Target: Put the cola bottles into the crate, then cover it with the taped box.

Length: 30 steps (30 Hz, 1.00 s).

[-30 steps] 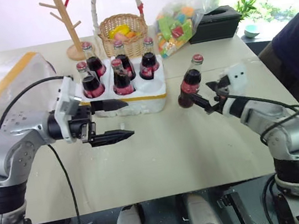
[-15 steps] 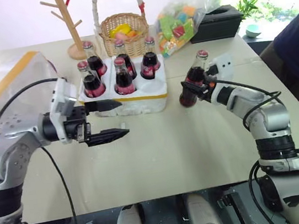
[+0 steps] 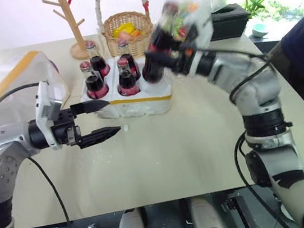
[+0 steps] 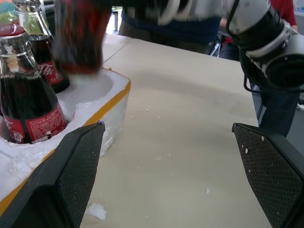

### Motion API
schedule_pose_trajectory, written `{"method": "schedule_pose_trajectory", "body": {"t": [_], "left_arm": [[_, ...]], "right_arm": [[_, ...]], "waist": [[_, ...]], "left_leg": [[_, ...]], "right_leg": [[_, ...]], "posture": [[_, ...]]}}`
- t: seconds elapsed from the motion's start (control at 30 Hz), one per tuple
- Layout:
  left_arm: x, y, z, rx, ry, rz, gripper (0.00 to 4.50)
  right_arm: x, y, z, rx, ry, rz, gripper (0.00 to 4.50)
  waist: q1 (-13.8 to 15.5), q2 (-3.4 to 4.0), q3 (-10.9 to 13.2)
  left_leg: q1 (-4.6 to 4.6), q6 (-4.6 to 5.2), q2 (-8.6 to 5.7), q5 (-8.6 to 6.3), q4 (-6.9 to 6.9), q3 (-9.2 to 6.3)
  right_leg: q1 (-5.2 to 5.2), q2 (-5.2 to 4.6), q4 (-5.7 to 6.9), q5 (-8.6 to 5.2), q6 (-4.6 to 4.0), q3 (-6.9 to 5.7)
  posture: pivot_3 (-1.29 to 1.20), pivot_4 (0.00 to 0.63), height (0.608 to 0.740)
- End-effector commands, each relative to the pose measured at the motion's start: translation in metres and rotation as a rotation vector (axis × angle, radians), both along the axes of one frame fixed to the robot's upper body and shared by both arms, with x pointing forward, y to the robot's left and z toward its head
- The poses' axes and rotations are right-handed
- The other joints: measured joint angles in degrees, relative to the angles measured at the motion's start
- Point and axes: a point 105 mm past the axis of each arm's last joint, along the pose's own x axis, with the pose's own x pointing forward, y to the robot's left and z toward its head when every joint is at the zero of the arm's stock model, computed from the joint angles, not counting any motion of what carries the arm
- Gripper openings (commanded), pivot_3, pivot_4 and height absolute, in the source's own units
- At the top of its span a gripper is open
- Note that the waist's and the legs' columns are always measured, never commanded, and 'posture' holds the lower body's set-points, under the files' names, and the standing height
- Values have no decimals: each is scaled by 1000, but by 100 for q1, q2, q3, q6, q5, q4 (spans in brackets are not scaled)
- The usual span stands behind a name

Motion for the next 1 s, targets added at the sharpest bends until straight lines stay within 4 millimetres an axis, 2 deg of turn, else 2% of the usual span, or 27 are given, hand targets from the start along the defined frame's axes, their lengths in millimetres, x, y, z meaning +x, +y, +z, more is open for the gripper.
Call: {"method": "schedule_pose_trajectory", "body": {"t": [0.03, 0.23, 0.27, 0.3, 0.37, 0.47, 0.53, 0.7, 0.83, 0.97, 1.0], "left_arm": [[-5, 0, 12, -1, -53, -11, 4500], [-2, 2, 13, 0, -55, -2, 4500], [-2, 2, 12, 1, -52, 1, 4500], [-1, 4, 11, 5, -49, 7, 4500], [-1, 9, 11, 18, -46, 29, 4500], [-5, 26, 17, 36, -45, 84, 4500], [-11, 44, 25, 52, -44, 137, 4500], [-42, 121, 62, 146, -33, 376, 4500], [-67, 184, 59, 318, 80, 545, 4500], [-71, 234, 49, 473, 177, 683, 4500], [-71, 244, 45, 511, 202, 703, 4500]], "right_arm": [[1, -1, 23, -22, -134, -34, 2658], [19, 5, -25, -182, -28, -68, 2658], [23, 3, -31, -192, -2, -79, 3158], [24, 2, -33, -195, 0, -88, 3729], [23, -2, -24, -169, -17, -85, 4469], [8, -13, 0, -94, -44, -35, 4469], [-10, -27, 14, -94, -75, 13, 4469], [-66, -78, 53, -119, -86, 106, 4469], [-107, -93, 70, -152, -68, 219, 4469], [-129, -92, 87, -139, -95, 291, 4469], [-132, -91, 89, -136, -96, 308, 4469]], "waist": [[-15, 2, 2], [-16, -1, 0], [-11, -1, 0], [-2, -1, 0], [-16, -3, -1], [-17, -2, -1], [-10, -2, 0], [-21, -3, 4], [-59, 8, 0], [-55, 8, 0], [-44, 7, -1]], "left_leg": [[0, 0, 0, 0, 1, 0], [8, 0, 4, 0, -7, -5], [8, 0, 4, 0, -6, -4], [7, 0, 4, 0, -4, -4], [9, 0, 3, 0, 0, -3], [10, -1, 3, 0, 0, -3], [9, -1, 5, 0, -6, -4], [1, -2, 6, -2, -21, -1], [14, -3, 10, -4, -33, 15], [27, -7, 15, -7, -34, 6], [28, -17, 16, -13, -33, 6]], "right_leg": [[0, 0, 0, 0, 0, 0], [-2, 9, 9, 1, 4, -3], [-1, 8, 8, 1, 4, -3], [0, 8, 8, 1, 4, -3], [4, 6, 7, 1, 3, -2], [5, 6, 7, 1, 3, -2], [2, 6, 7, 0, 3, -4], [-15, 5, 3, -5, 1, -6], [-25, 1, 0, -35, -49, -6], [-30, 3, 4, -37, -59, -12], [-59, 0, 4, -37, -59, -12]], "posture": [[0, 150, 740], [0, 150, 740], [0, 150, 740], [0, 150, 740], [0, 150, 740], [0, 150, 740], [0, 150, 740], [0, 150, 740], [0, 150, 740], [0, 150, 740], [0, 150, 740]]}}
